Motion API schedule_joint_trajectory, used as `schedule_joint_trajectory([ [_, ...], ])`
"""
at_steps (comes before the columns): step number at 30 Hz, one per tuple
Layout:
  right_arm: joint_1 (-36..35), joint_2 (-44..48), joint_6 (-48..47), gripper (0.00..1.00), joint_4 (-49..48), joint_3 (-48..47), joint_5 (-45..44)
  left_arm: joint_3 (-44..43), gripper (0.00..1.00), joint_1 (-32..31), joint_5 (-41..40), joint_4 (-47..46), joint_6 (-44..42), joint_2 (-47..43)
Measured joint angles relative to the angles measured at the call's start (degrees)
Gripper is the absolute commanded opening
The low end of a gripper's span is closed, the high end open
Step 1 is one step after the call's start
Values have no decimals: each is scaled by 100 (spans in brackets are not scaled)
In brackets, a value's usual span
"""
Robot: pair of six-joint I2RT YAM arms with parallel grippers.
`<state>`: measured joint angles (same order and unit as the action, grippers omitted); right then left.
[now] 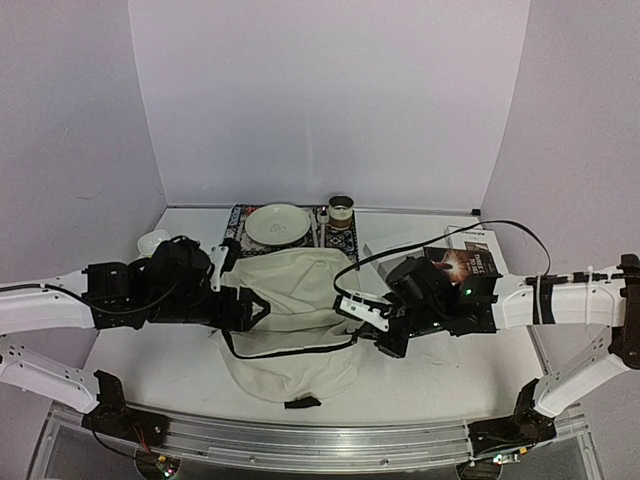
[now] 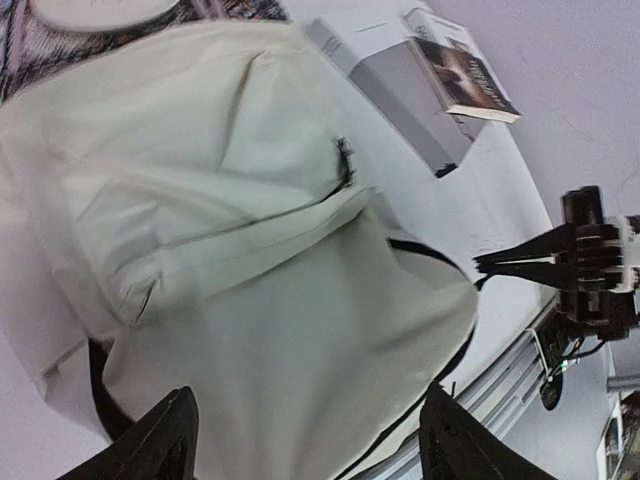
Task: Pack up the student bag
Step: Unzip the largest pocket of the student bag.
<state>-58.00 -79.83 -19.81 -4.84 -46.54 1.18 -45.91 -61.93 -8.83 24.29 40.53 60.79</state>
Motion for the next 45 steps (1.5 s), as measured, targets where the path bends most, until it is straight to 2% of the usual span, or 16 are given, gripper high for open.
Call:
schedule_joint_trajectory([
  [6,0,9,113,0,-126,0,8,-931,79,0,438,-140,-1463,829],
  [14,0,220,287,0,-270,63,-43,-1112,78,-208,1386,-596,-2564,2125],
  [17,0,298,337,0,-329,144,-45,-1169,74,-381,1586,-770,-2778,2447],
  [20,1,347,358,0,-356,208,-51,-1274,63,-496,1686,-920,-2940,2691],
  [28,22,442,426,0,-355,294,-249,-1484,1,-463,1727,-1086,-3071,3065],
  [36,204,351,462,0,-422,266,-475,-1367,0,-602,1662,-1095,-2873,2871],
  [41,775,-427,567,0,-430,-75,-418,-1229,0,-1150,1477,-1135,-2747,2423],
  [45,1018,-1154,603,0,-406,-616,-13,-1213,0,-1513,1142,-1186,-2569,2262],
])
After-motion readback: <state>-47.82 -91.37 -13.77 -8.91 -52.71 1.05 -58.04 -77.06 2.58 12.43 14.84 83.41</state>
